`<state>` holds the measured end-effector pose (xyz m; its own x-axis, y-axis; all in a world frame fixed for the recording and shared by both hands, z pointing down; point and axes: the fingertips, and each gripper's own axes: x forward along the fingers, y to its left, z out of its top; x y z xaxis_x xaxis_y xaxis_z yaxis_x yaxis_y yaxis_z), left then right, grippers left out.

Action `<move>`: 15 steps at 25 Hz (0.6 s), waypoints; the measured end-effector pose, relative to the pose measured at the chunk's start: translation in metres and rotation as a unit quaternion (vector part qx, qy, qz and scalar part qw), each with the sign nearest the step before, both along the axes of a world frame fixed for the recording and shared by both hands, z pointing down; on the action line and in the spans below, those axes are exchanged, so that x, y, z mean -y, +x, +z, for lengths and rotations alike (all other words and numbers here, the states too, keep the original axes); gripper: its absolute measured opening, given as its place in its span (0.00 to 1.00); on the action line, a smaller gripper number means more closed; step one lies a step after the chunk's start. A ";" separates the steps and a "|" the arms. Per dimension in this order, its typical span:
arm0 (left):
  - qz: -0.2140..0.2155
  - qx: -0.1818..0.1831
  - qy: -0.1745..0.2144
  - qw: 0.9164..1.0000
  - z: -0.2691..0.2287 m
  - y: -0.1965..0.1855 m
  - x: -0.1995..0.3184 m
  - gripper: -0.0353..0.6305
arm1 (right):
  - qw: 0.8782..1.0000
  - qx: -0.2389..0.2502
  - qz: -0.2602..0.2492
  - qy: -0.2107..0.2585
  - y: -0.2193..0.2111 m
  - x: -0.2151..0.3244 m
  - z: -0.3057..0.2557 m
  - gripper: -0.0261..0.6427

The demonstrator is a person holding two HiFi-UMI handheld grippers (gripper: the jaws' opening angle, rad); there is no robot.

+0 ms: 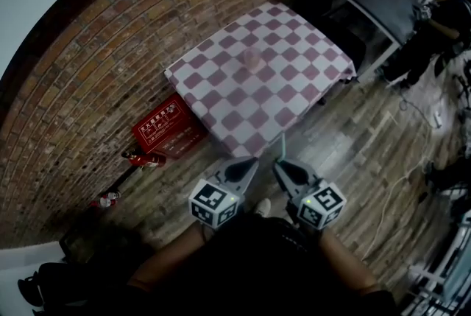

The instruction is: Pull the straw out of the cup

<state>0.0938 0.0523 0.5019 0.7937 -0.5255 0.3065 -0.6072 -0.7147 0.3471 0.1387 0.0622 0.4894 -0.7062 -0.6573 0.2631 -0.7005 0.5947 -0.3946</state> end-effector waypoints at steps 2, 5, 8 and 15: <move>-0.005 0.000 -0.003 1.000 0.002 0.005 -0.010 0.06 | 1.000 0.001 -0.008 -0.001 0.003 -0.009 0.001 0.09; -0.010 0.001 -0.006 1.000 0.004 0.011 -0.021 0.06 | 1.000 0.004 -0.018 0.000 0.008 -0.018 0.005 0.09; -0.013 0.005 -0.008 1.000 0.006 0.017 -0.029 0.06 | 1.000 0.008 -0.024 -0.003 0.011 -0.026 0.006 0.09; -0.017 0.006 -0.012 1.000 0.009 0.026 -0.045 0.06 | 0.999 0.005 -0.033 -0.001 0.016 -0.041 0.004 0.09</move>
<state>0.1195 0.0972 0.5109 0.7714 -0.5446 0.3292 -0.6355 -0.6853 0.3556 0.1550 0.1031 0.4938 -0.7502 -0.6093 0.2569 -0.6563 0.6386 -0.4020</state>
